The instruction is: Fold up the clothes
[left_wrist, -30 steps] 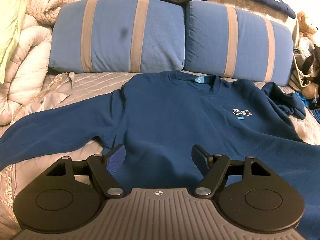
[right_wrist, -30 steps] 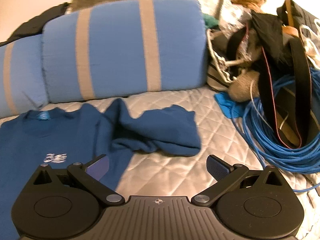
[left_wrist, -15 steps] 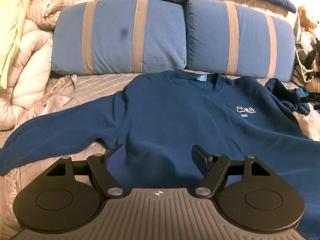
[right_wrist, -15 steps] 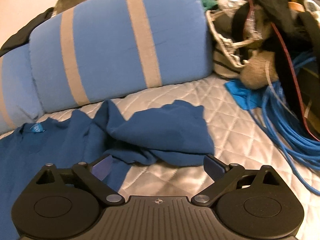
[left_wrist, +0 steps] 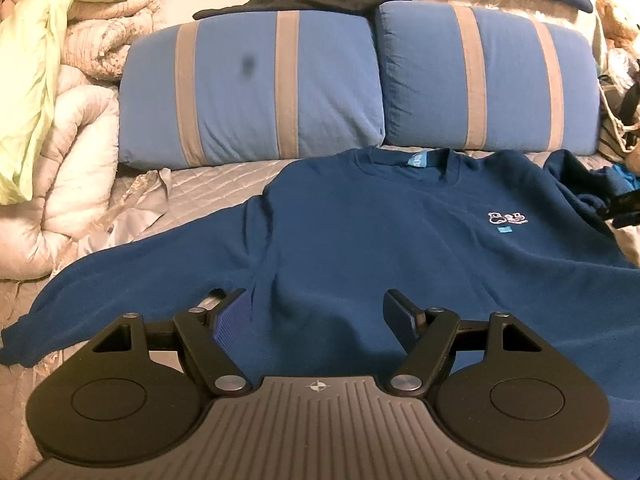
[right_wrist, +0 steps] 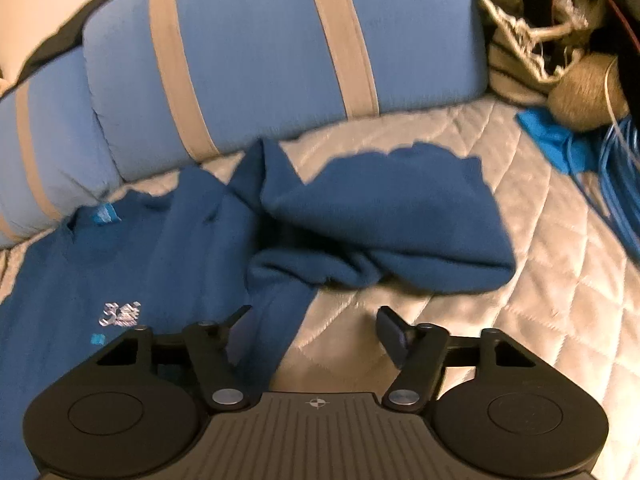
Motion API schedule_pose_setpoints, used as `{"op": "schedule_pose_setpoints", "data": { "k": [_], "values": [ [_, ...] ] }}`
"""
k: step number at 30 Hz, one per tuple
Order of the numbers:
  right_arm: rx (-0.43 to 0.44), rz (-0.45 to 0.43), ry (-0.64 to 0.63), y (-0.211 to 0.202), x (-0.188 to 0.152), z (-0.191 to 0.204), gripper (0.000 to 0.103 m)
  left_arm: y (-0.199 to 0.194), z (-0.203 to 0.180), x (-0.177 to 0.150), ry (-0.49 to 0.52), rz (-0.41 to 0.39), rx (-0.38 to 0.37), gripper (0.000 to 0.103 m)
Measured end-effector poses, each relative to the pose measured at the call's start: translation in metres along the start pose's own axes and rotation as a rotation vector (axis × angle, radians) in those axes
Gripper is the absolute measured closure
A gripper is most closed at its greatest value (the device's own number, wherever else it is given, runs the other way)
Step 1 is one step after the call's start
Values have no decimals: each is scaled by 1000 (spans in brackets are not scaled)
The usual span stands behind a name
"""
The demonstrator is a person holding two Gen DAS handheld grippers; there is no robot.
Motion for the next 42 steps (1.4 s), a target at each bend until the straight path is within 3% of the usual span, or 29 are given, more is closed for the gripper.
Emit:
{"op": "schedule_pose_setpoints", "data": {
  "k": [1,2,3,4,5,14,20,25,27,28,30,33,39,42],
  "values": [
    [-1,3,-10,1,0,2,47,0,1,0,-1,-1,-2,30],
    [2,3,-23,1,0,5,56,0,1,0,-2,-1,-4,30],
    [6,2,-36,1,1,7,78,0,1,0,-2,-1,-5,30],
    [9,2,-49,2,1,10,92,0,2,0,-3,-1,-7,30],
    [14,-3,-48,-3,2,11,99,0,2,0,-3,-1,-9,30],
    [82,-109,-33,-83,4,1,100,0,4,0,-24,-4,-37,30],
    [149,-144,-66,-137,-14,1,101,0,4,0,-20,-3,-37,30],
    [217,-143,-153,-166,-31,16,101,0,5,0,-27,-1,-45,30],
    [205,-138,-182,-166,-33,15,97,0,4,0,-26,0,-44,30],
    [186,-141,-183,-163,-33,11,94,0,4,0,-26,0,-43,30],
    [146,-149,-186,-158,-31,2,71,0,4,0,-25,0,-41,30],
    [106,-165,-52,-137,-20,-31,53,0,3,0,-23,1,-38,30],
    [-50,-172,110,-77,8,-94,51,1,1,1,-15,6,-29,30],
    [-87,-160,159,-50,19,-110,50,1,2,1,-15,10,-27,30]
  ]
}}
Point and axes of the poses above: each gripper's, at about its wrist camera, not at the fingertips, and y roughly the way its jaws point, z to its left, x to its top, the point moved 6 cm from there along y, roughly the way its jaws point, and after that the axes turned 9 degrees about -x, right-handed, at the moved point
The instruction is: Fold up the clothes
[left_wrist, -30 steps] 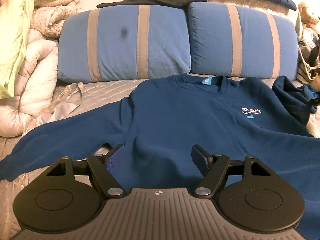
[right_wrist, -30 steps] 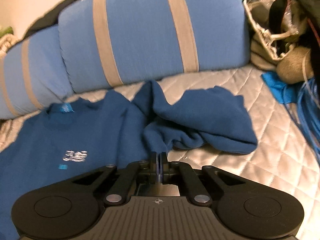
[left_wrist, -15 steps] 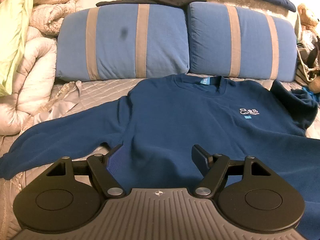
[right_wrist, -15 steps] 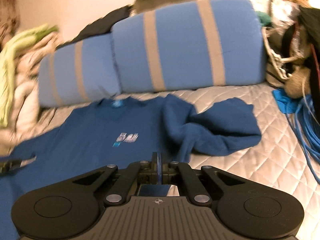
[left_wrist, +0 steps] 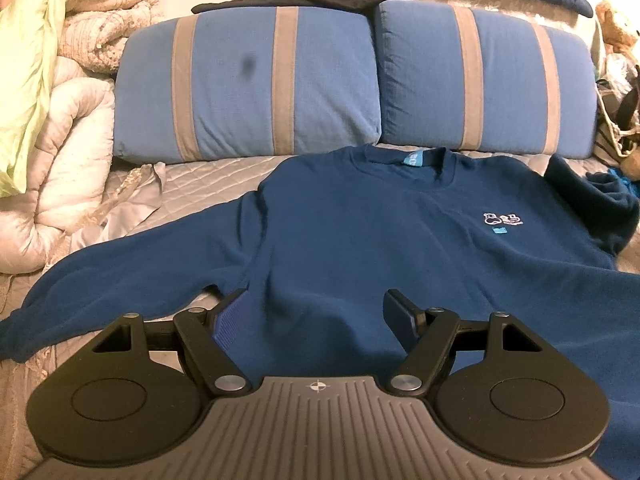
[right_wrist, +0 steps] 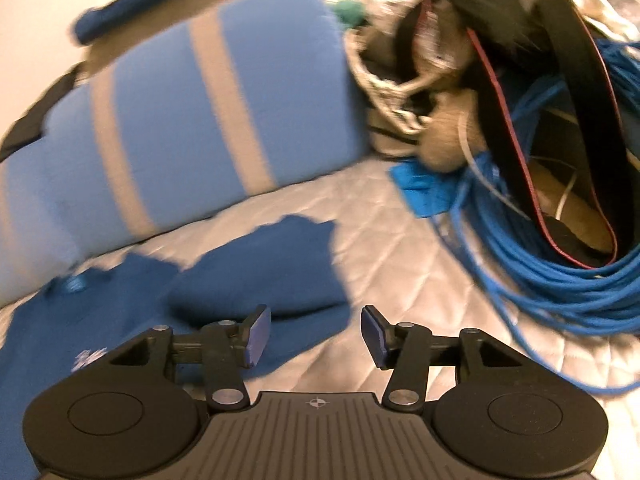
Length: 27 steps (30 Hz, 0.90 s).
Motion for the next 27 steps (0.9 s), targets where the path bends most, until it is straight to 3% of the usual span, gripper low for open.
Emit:
{"op": "schedule_pose_setpoints", "data": {
  "k": [8,10,11,13,14,17,24,27],
  "values": [
    [-59,48,73,68,11,-5,49,2,-1,1,7,11,13,30],
    [-35,70,41,77,7,4,56,2,-2,1,11,13,16,30],
    [-16,87,25,81,4,10,70,2,-2,1,11,14,17,30],
    [-9,97,-6,84,2,17,76,2,-2,1,12,15,17,30],
    [-17,84,-2,78,2,16,88,2,-2,1,13,14,18,30],
    [-49,39,21,58,6,8,91,2,-2,1,12,13,17,30],
    [-193,-38,72,-21,-24,-4,90,2,-2,1,11,10,17,30],
    [-123,14,57,-37,-45,-3,81,2,-2,1,12,10,19,30]
  ]
}}
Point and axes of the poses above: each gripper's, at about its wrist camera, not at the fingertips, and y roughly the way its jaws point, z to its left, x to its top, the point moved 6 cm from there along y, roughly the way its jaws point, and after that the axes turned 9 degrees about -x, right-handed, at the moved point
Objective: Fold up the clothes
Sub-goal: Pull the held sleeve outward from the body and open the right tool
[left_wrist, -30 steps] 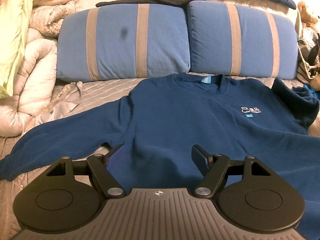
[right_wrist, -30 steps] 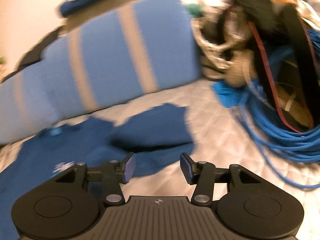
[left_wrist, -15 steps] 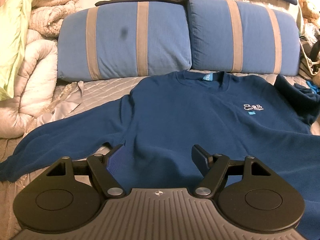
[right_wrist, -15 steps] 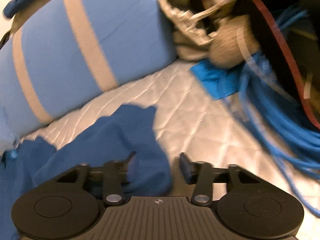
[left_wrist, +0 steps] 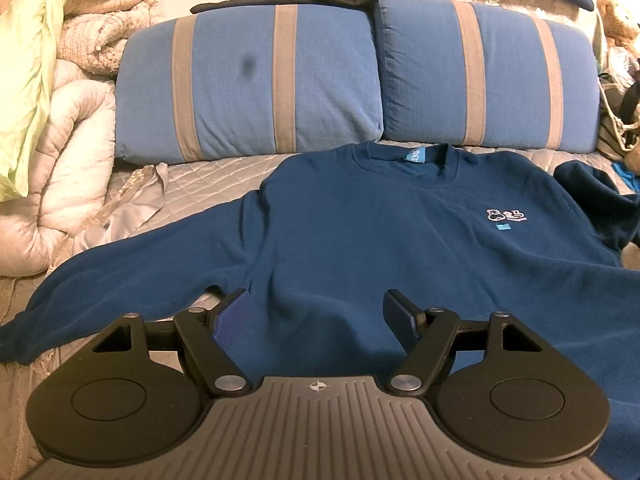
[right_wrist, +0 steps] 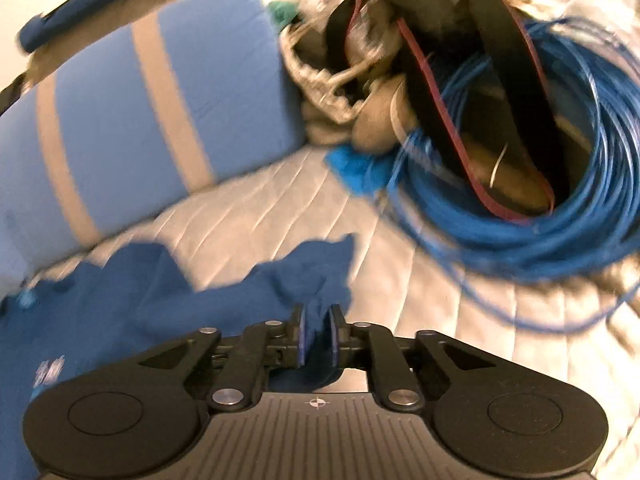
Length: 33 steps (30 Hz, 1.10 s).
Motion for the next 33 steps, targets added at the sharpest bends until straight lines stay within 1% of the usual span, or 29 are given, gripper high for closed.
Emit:
{"op": "schedule_pose_setpoints", "data": {
  "k": [1,3,5,6,9,11,13,16,18,19,20,21,22,24,33],
  "values": [
    [36,15,-2,-3,-4,-2,77,0,0,0,1,0,1,30],
    [77,12,18,-5,-2,-13,57,0,-1,0,3,0,4,30],
    [113,32,77,2,8,-26,48,0,-1,0,5,1,7,30],
    [135,53,122,10,14,-34,48,0,-1,0,6,2,8,30],
    [196,118,252,37,34,-55,48,0,-2,0,9,5,14,30],
    [221,167,285,60,41,-57,48,0,-2,1,12,8,18,30],
    [236,213,285,78,46,-58,48,1,-2,1,14,10,21,30],
    [257,283,249,100,50,-54,48,1,-2,1,19,13,26,30],
    [258,292,233,109,53,-52,50,2,-2,2,22,15,30,30],
    [257,294,228,112,55,-50,52,2,-2,2,23,15,30,30],
    [256,295,221,114,56,-49,63,2,-2,1,24,15,31,30],
    [246,295,212,116,57,-47,77,1,-2,1,24,16,32,30],
    [235,287,204,116,59,-47,83,1,-2,1,25,16,32,30],
    [215,265,187,117,62,-46,89,1,-2,1,25,16,33,30],
    [9,-122,121,26,137,-72,92,0,-1,1,23,14,27,30]
  ]
}}
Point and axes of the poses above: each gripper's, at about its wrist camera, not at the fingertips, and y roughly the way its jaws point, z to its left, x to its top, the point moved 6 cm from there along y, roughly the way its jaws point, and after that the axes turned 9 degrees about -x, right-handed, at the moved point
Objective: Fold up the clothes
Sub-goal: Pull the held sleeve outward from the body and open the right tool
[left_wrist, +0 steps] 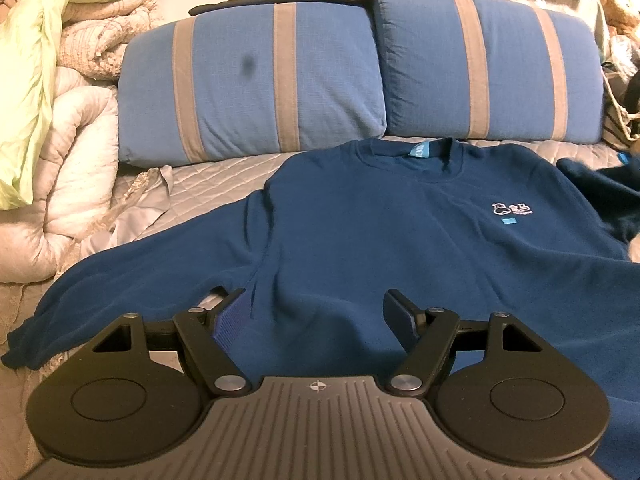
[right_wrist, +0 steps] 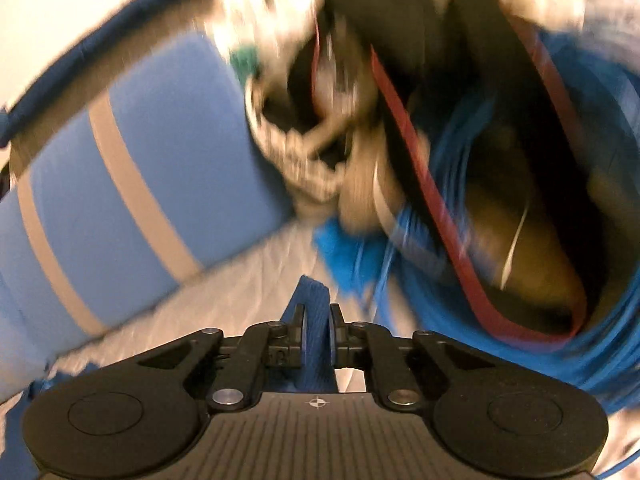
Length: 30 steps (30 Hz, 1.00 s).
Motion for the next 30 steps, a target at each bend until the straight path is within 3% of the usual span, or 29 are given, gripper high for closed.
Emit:
{"op": "schedule_pose_setpoints", "data": {
  "k": [4,9,13,22,23,25,26,27,30],
  "values": [
    [-80,-180,-36,-41,41,-7,92,-1,0,0,-2,-4,-1,30],
    [-280,-312,0,-81,60,-56,92,-1,0,0,-6,-10,-7,30],
    [-393,-300,-36,-82,36,-81,92,-1,0,0,-5,-12,-11,30],
    [-556,-234,-64,-63,-20,-109,90,-1,2,0,-7,-16,-16,30],
    [-591,-233,-81,-62,-22,-109,88,-1,2,0,-7,-16,-16,30],
    [-670,-242,-113,-64,-25,-106,70,-1,3,0,-5,-16,-16,30],
    [-688,-259,-123,-66,-25,-103,48,-1,3,0,-5,-16,-16,30],
    [-700,-277,-131,-67,-26,-100,38,-1,3,0,-3,-16,-14,30],
    [-578,-275,-199,-66,-37,-69,35,-1,2,0,1,-14,-9,30]
  ]
}}
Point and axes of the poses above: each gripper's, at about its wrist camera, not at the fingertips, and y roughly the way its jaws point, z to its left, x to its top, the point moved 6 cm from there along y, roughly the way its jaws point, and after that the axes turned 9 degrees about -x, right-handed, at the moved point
